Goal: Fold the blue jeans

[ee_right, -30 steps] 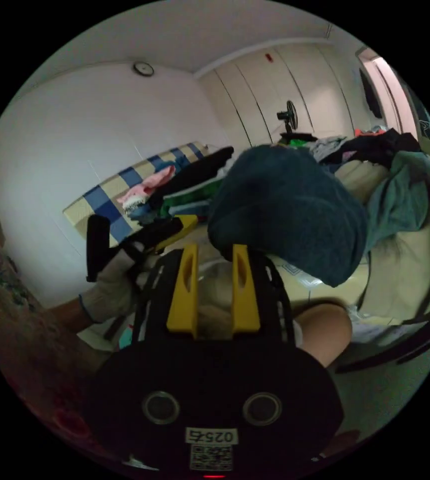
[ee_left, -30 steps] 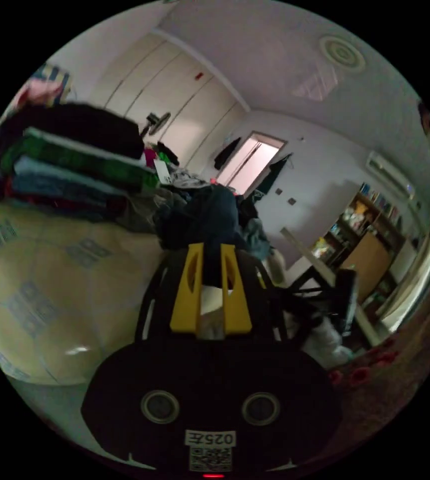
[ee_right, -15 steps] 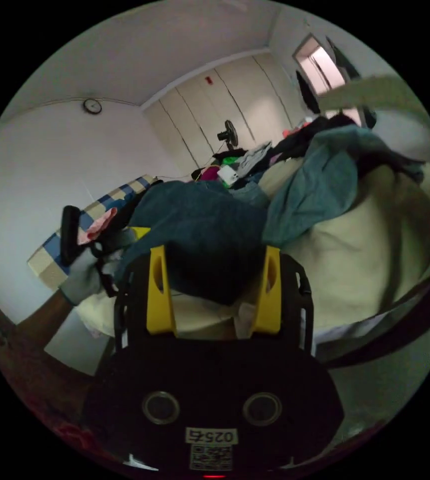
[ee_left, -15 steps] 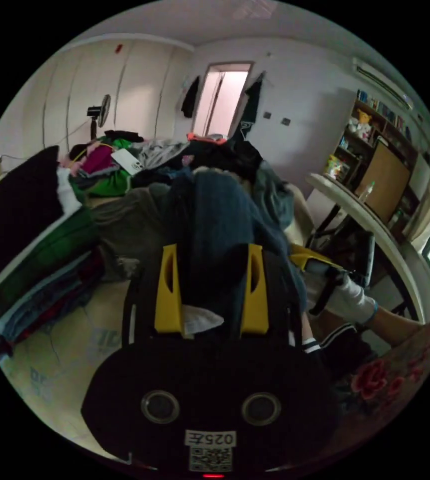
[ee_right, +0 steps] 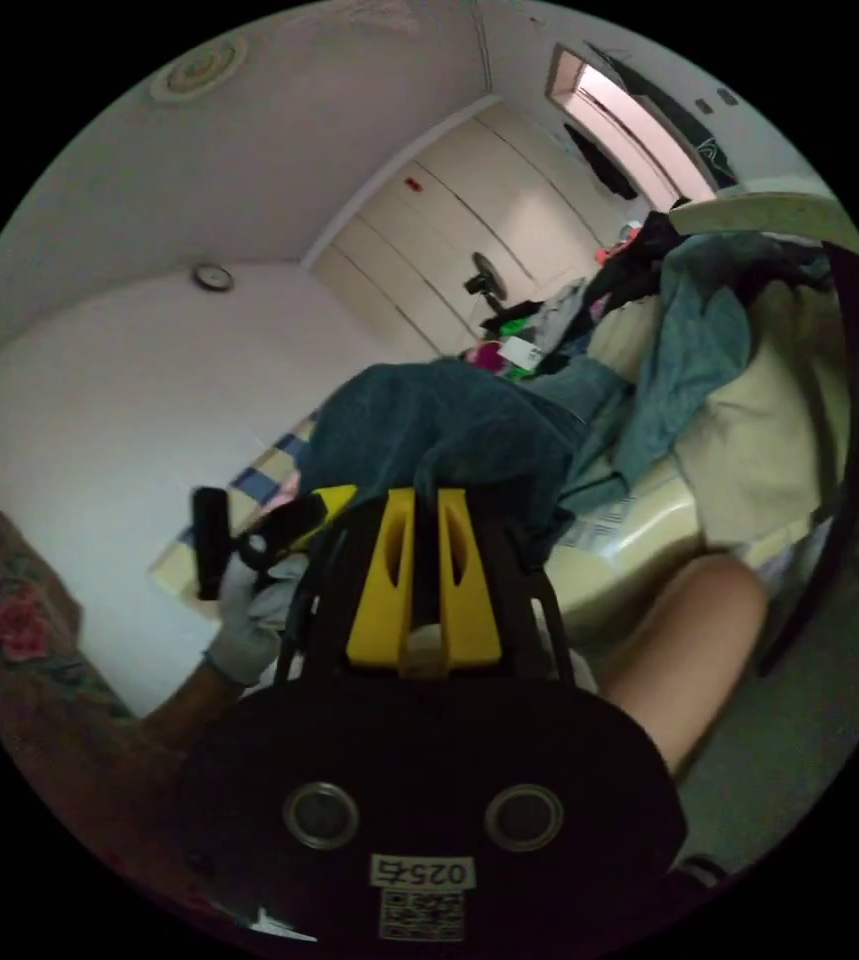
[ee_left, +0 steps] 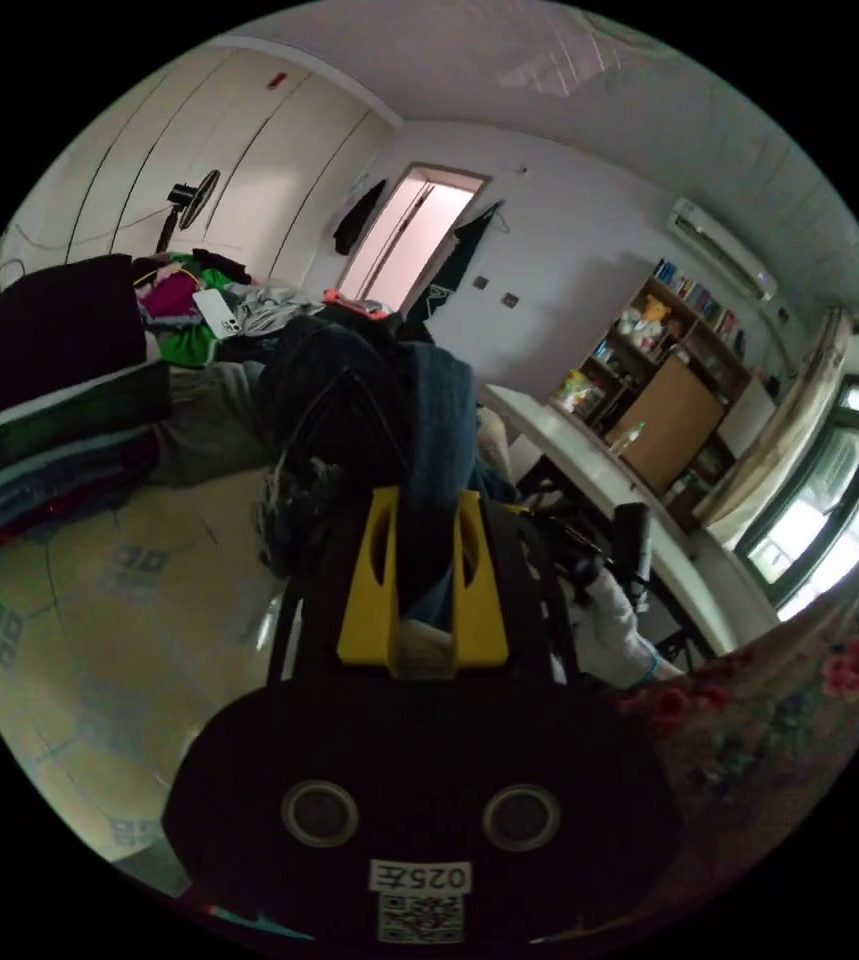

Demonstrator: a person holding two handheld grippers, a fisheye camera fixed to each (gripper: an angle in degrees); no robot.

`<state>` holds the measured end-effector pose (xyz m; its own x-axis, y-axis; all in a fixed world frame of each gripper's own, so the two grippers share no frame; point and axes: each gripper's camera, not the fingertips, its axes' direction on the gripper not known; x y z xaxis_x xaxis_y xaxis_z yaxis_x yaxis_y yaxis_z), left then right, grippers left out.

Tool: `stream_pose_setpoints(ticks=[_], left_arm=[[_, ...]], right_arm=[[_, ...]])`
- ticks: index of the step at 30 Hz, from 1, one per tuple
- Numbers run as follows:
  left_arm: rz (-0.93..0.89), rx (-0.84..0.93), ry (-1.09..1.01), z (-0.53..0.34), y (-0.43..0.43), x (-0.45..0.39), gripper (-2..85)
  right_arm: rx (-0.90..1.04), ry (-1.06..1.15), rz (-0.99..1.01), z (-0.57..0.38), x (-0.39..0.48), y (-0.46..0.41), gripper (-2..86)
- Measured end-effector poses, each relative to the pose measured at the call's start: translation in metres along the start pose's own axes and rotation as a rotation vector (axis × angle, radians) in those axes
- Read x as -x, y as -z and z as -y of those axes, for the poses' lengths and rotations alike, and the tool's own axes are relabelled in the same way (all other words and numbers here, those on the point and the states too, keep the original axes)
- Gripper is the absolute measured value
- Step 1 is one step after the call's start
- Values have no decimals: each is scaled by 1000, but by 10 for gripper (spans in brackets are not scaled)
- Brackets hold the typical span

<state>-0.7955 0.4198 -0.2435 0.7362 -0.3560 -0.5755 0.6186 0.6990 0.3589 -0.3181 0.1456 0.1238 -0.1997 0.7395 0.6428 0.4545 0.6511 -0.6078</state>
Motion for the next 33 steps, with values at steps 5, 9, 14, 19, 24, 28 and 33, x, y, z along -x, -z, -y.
stream_pose_setpoints(ticks=[5, 9, 14, 19, 24, 28, 33], left_arm=[[-324, -143, -2, 11, 61, -6, 32], [-624, -292, -195, 38, 59, -69, 34], [-758, -361, -558, 39, 14, -205, 38], [-792, -201, -534, -49, -130, -326, 62], [-824, 201, -536, -204, -283, -352, 59], [-866, 296, -679, -290, -299, -377, 65], [-870, 337, -774, -321, -286, -386, 65]], right_arm=[[-115, 86, 356, 30, 42, 41, 38], [-230, 415, 198, 58, 129, 108, 40], [-400, 721, -236, 22, 232, 219, 42], [-508, 684, -1048, -78, 277, 285, 46], [-499, 319, -1287, -183, 230, 300, 67], [-634, 69, -1317, -270, 198, 303, 143], [-996, 98, -1270, -336, 239, 312, 157]])
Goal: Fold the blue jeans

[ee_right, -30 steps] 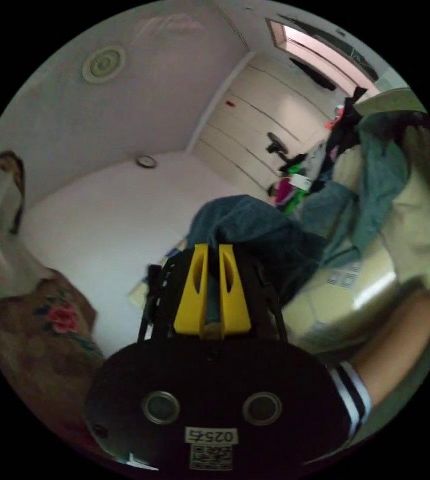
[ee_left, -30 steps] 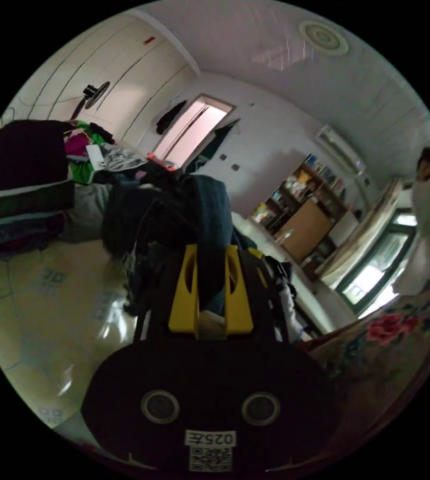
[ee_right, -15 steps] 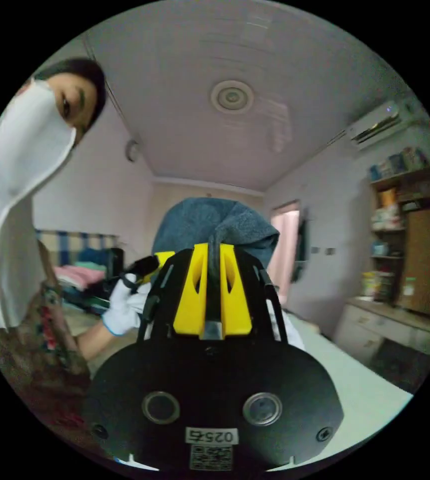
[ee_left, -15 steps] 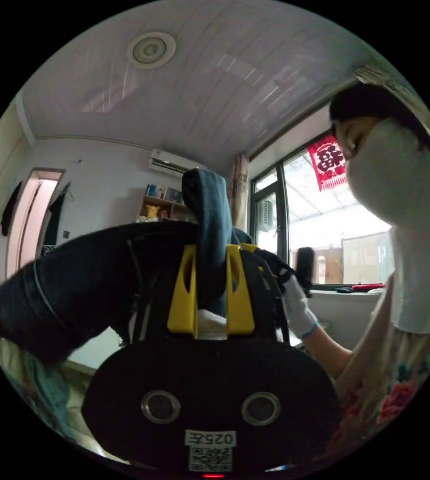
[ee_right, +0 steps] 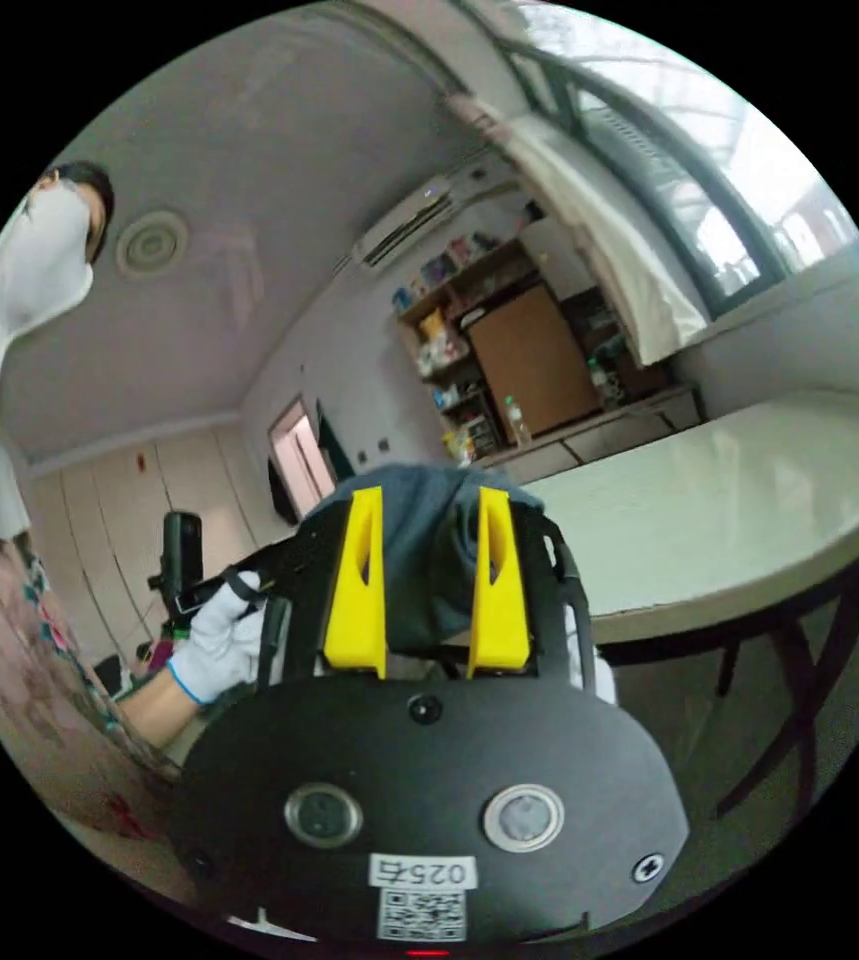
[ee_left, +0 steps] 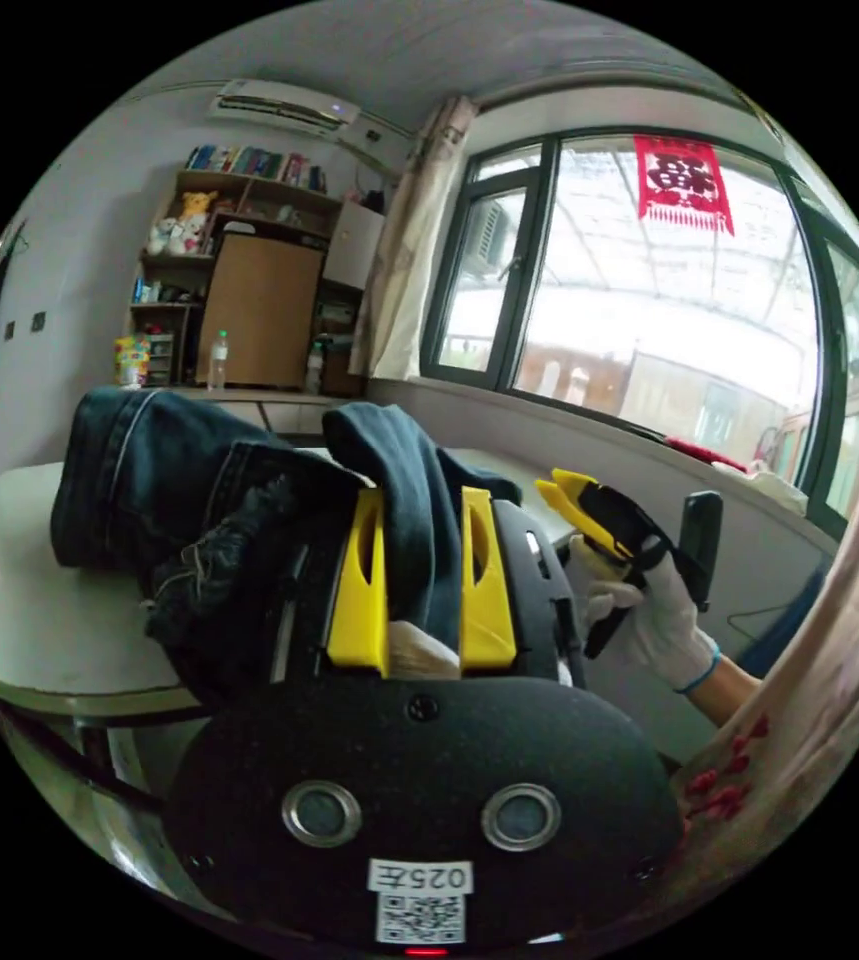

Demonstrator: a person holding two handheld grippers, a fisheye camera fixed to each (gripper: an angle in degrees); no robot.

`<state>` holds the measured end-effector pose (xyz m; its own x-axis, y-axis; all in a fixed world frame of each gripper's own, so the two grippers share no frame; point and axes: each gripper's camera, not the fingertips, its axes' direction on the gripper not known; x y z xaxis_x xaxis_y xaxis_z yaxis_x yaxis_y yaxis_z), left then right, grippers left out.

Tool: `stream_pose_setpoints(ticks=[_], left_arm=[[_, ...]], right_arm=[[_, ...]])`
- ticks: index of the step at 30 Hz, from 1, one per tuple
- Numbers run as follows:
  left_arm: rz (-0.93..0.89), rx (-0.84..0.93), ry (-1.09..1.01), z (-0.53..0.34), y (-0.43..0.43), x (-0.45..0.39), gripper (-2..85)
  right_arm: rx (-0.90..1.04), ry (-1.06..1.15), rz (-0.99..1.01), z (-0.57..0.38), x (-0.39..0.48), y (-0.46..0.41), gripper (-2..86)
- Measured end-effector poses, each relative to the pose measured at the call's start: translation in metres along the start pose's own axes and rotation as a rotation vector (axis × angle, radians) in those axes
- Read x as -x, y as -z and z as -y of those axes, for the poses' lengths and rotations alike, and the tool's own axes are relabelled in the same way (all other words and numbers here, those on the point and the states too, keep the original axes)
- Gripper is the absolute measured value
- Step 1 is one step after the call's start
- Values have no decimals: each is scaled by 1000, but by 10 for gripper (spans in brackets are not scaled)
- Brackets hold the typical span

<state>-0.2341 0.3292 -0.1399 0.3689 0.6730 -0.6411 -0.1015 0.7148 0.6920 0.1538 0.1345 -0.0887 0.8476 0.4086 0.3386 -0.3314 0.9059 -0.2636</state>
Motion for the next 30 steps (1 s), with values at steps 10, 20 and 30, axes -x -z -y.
stream_pose_setpoints(ticks=[10, 20, 30], left_arm=[[-272, 45, -30, -86, -70, -10, 41], [-9, -99, 71, -145, 42, 79, 67], [233, 0, 158, -213, 106, 231, 159]], right_arm=[[365, 86, -124, 37, 78, -38, 151], [501, 35, -198, -5, 58, -12, 46], [304, 403, -494, 17, 90, 11, 44]])
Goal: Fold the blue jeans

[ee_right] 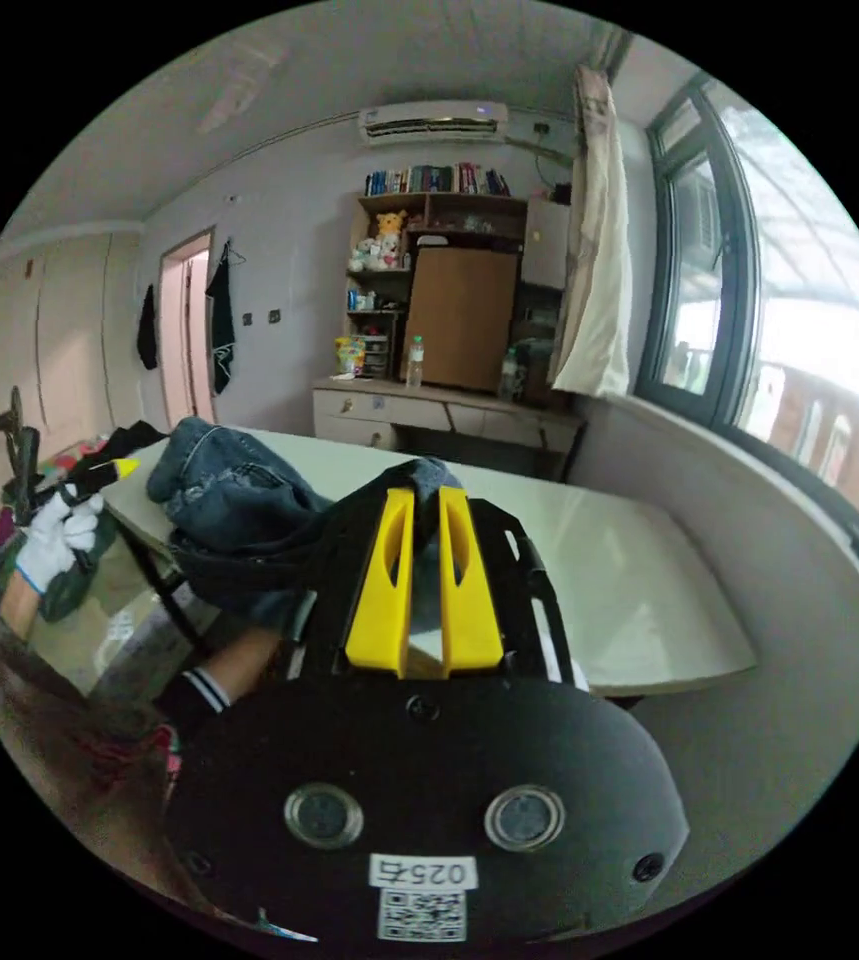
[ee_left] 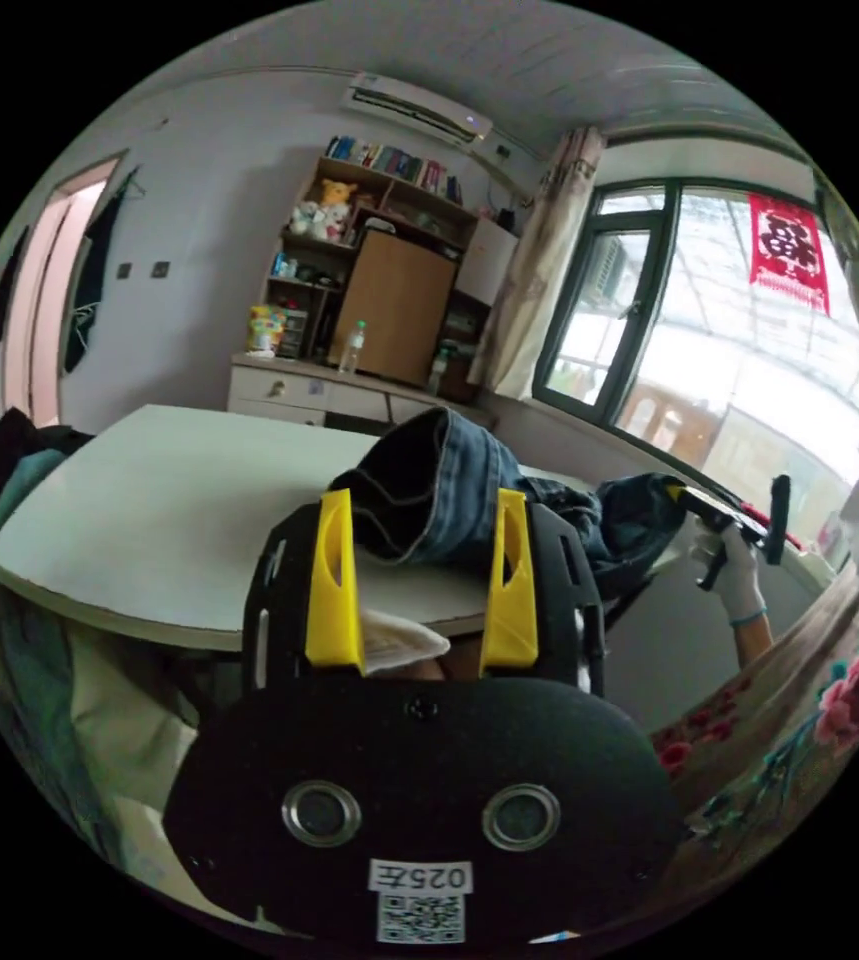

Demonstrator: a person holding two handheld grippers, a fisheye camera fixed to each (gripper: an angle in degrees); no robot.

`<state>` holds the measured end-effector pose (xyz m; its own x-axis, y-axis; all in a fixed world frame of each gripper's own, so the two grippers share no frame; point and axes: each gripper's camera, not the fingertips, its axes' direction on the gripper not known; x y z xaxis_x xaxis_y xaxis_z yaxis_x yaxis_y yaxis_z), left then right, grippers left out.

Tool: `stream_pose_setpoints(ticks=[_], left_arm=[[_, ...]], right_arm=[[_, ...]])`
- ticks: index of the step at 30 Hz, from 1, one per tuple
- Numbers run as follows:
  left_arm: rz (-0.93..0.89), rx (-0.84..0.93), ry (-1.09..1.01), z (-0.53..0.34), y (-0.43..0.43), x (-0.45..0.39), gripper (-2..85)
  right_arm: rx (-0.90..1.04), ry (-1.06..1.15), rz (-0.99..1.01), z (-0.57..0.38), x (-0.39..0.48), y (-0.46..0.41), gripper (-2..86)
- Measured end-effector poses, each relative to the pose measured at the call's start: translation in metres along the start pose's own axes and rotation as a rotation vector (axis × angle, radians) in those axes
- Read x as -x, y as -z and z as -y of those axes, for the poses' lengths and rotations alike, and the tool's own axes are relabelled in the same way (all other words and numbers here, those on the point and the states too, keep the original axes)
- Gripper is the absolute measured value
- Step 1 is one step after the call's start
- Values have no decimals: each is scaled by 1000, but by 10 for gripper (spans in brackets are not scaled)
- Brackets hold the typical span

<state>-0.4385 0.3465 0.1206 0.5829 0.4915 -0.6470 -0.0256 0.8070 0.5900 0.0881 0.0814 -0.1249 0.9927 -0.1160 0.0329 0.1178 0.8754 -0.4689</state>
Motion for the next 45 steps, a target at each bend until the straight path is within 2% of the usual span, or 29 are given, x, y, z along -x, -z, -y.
stream_pose_setpoints(ticks=[3, 6, 9, 11, 13, 15, 17, 22, 27, 29, 32, 35, 37, 39, 40, 42, 45], left_arm=[[-1, 62, -32, -13, -40, -4, 151], [143, 142, -122, -15, -81, -8, 114], [92, 171, -102, -8, -102, 2, 47], [48, 131, -84, 4, -101, 23, 33], [-178, 23, 47, 35, -86, 79, 18], [-296, -29, 88, 67, -77, 112, 8], [-370, -119, 94, 97, -57, 126, 0], [-220, -370, 31, 164, 63, 133, -8], [-154, -442, -1, 192, 147, 133, -7], [-165, -411, 10, 196, 147, 137, -7], [-124, -265, 48, 189, 99, 157, -4], [-94, 8, 111, 167, -4, 203, 4], [-157, 247, 235, 127, -95, 254, 13], [-205, 251, 321, 88, -118, 284, 18], [-228, 190, 353, 66, -110, 295, 27], [-198, 109, 346, 41, -84, 299, 53], [-22, 59, 265, 7, -32, 275, 89]], right_arm=[[4, 6, -90, -8, -1, -4, 44], [32, -40, -68, -24, -9, -14, 45], [20, -101, 6, -42, -19, -18, 44], [-24, -120, 47, -47, -30, -13, 43], [-77, -174, 189, -39, -54, -8, 41], [-129, -223, 299, -23, -75, -9, 39], [-203, -236, 325, -4, -87, -2, 39], [-412, -183, 177, 42, -116, 53, 37], [-500, -195, 272, 67, -158, 85, 40], [-459, -201, 311, 77, -170, 85, 41], [-308, -203, 263, 81, -178, 57, 44], [0, -198, 198, 64, -181, -10, 50], [252, -208, 275, 27, -184, -67, 60], [278, -302, 477, -6, -191, -79, 70], [200, -373, 561, -25, -197, -68, 80], [116, -392, 535, -40, -193, -42, 94], [40, -326, 441, -35, -156, -6, 165]])
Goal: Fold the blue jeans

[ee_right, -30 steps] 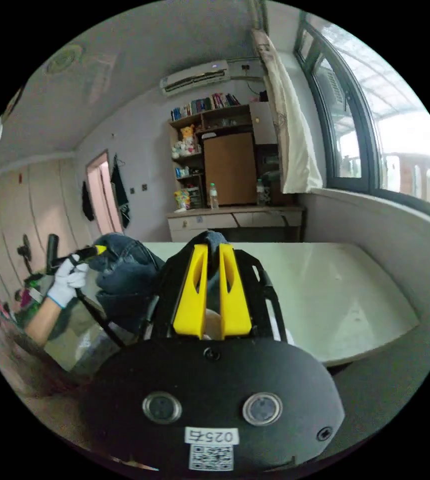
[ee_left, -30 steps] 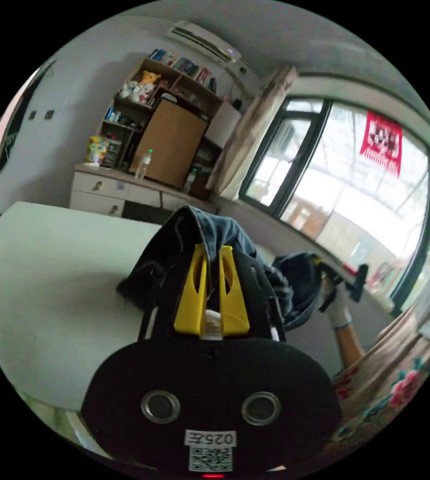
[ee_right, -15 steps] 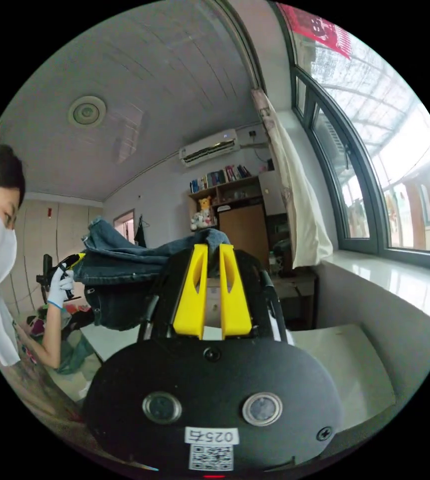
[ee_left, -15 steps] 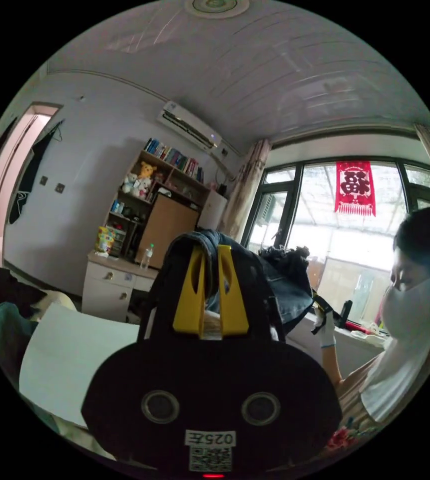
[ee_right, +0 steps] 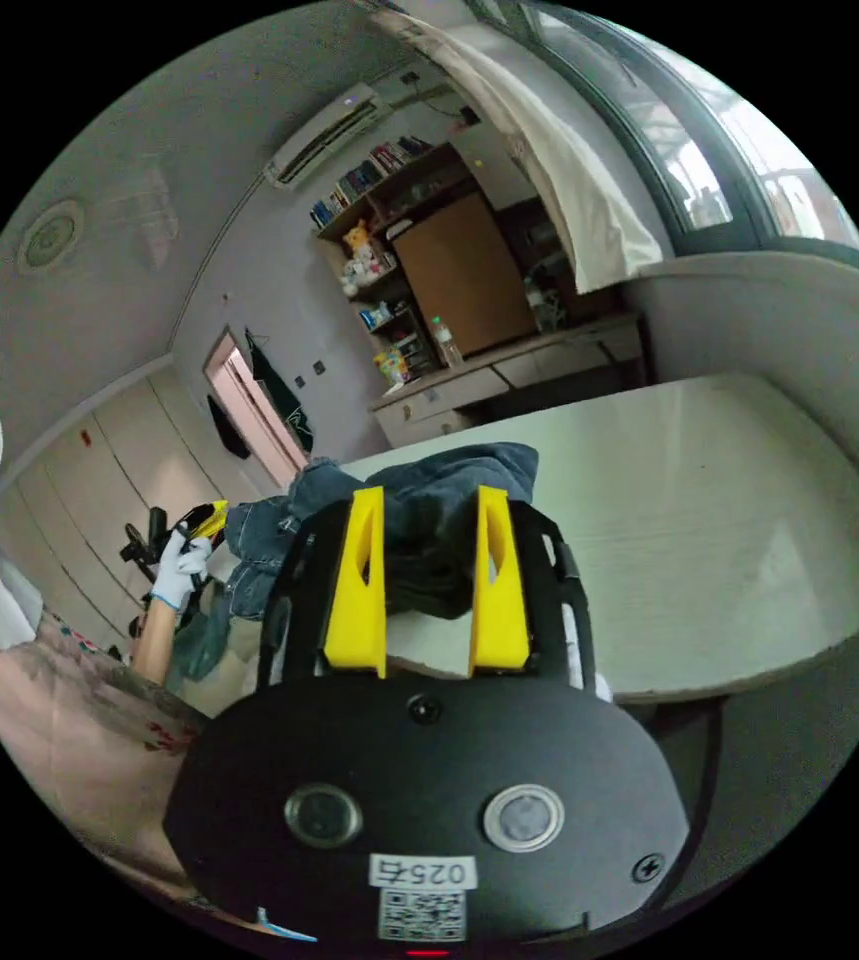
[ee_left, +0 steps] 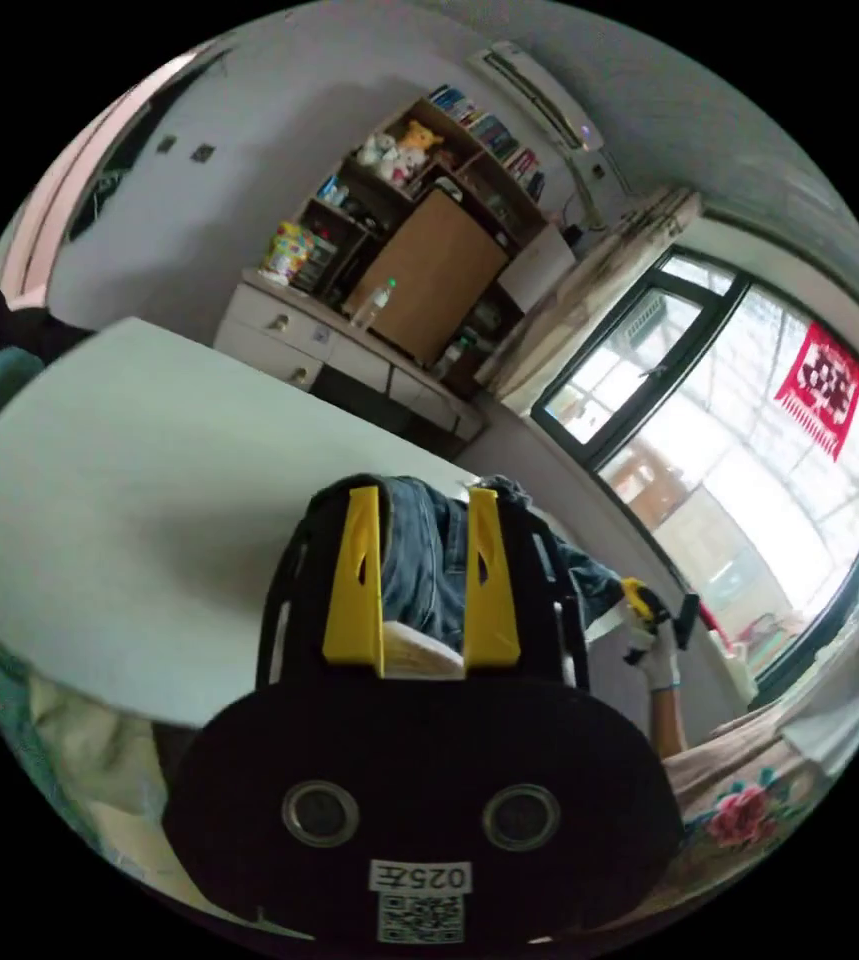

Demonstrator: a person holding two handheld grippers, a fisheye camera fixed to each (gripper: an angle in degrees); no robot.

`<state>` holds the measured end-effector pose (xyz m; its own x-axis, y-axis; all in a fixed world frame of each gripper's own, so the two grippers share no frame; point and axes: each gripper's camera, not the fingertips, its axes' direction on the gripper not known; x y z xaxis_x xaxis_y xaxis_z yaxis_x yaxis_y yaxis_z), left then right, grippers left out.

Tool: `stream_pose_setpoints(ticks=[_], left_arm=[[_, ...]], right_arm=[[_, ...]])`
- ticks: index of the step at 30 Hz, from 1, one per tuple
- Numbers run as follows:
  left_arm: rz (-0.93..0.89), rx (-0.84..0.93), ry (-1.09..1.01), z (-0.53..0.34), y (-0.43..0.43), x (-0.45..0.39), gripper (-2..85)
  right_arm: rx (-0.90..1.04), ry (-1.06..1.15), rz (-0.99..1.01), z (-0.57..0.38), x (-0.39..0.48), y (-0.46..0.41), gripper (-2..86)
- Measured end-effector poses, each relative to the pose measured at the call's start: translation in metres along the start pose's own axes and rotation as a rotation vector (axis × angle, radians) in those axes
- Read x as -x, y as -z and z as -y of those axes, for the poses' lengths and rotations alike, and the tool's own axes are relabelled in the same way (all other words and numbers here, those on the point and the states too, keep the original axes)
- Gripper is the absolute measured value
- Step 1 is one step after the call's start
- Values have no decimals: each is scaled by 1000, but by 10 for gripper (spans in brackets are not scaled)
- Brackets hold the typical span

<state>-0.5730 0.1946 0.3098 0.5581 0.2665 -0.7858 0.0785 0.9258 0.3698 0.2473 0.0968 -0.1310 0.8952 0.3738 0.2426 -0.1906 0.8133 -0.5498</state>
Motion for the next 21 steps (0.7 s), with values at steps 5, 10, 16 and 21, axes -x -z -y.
stream_pose_setpoints(ticks=[5, 10, 16, 21], left_arm=[[261, -44, -16, -81, 36, -32, 108], [232, 52, 141, -150, 15, -14, 123], [86, 42, 148, -175, -15, 7, 115], [-112, 26, 194, -164, -26, 21, 83]], right_arm=[[-70, 255, -163, 10, 119, -39, 194], [64, 583, -139, 15, 243, -132, 162], [365, 581, -49, 5, 259, -228, 142], [466, 586, -266, 8, 274, -253, 134]])
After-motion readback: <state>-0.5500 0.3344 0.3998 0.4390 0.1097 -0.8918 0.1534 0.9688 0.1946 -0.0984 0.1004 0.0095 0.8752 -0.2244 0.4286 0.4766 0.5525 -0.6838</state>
